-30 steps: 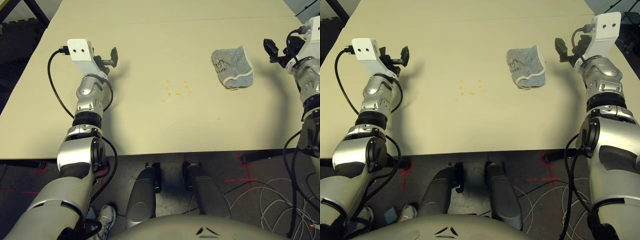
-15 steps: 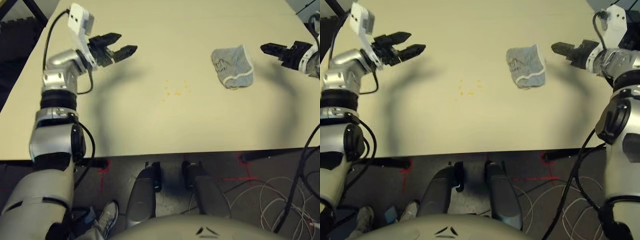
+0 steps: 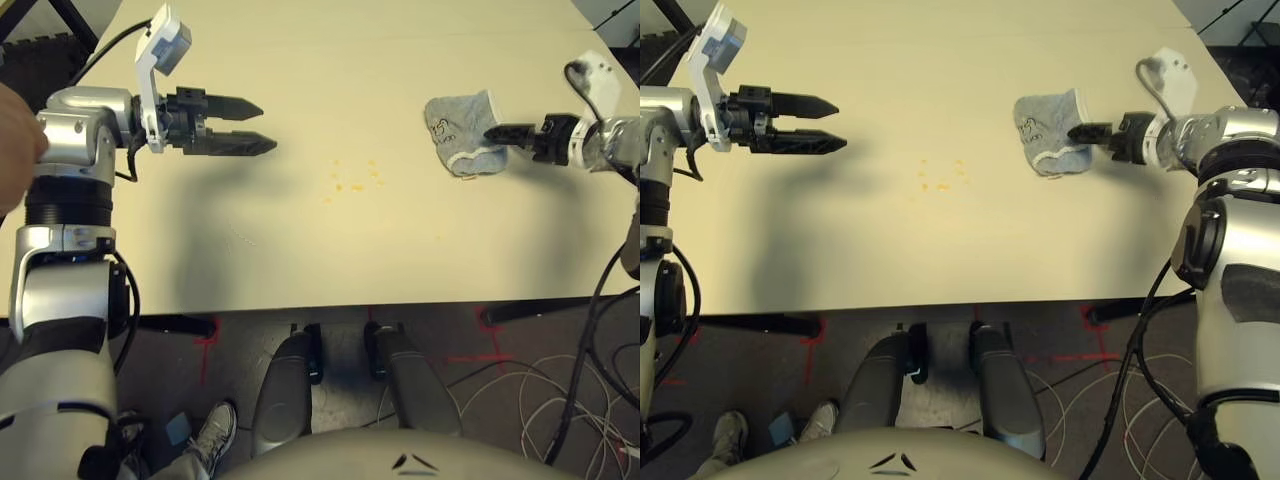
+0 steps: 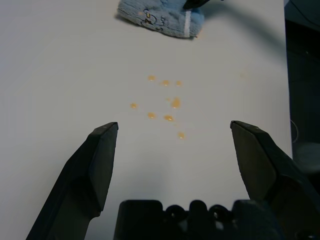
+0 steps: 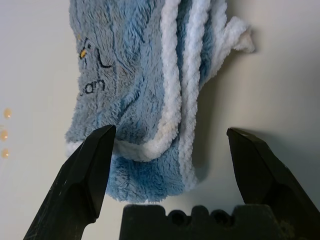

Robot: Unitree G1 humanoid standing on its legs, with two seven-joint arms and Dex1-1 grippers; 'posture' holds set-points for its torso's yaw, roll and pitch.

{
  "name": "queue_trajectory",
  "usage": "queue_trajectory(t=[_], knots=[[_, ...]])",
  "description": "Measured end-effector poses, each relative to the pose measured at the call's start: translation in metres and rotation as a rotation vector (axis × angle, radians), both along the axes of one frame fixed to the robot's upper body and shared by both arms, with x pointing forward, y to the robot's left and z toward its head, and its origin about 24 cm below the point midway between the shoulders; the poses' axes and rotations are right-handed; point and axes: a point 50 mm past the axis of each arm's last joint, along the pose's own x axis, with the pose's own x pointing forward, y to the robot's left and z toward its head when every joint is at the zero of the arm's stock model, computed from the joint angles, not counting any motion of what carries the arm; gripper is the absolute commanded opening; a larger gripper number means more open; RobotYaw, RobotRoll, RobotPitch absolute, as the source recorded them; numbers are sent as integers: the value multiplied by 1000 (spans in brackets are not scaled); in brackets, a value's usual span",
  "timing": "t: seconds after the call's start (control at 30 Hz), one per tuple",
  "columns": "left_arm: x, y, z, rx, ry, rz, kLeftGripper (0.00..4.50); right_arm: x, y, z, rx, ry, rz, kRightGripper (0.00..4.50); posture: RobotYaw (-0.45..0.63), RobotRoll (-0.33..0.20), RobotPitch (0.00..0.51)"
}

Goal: Wipe the water off the table with a rag.

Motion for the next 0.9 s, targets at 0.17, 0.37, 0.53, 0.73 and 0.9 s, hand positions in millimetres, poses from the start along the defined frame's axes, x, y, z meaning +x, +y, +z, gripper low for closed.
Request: queue_trajectory(t=[0.17,0.37,0.53,0.73,0.9], knots=[[-4,-1,-2,4,19,-10,4500,2,5,-1,18,-3,-1,4471,74,0,279],[-5,-3,-1,1,17,-5,4500,4,15,-1,141,5,-4,4471,74,0,286],[-5,-4,-5,2,21,-5,4500,5,28,1,286,27,9,4471,65,0,291],[-5,-8,-5,-4,15,-15,4500,7,38,1,343,53,14,4471,60,0,294],[-4,-11,-7,-12,18,-19,4500,8,42,3,360,52,9,4471,60,0,297]])
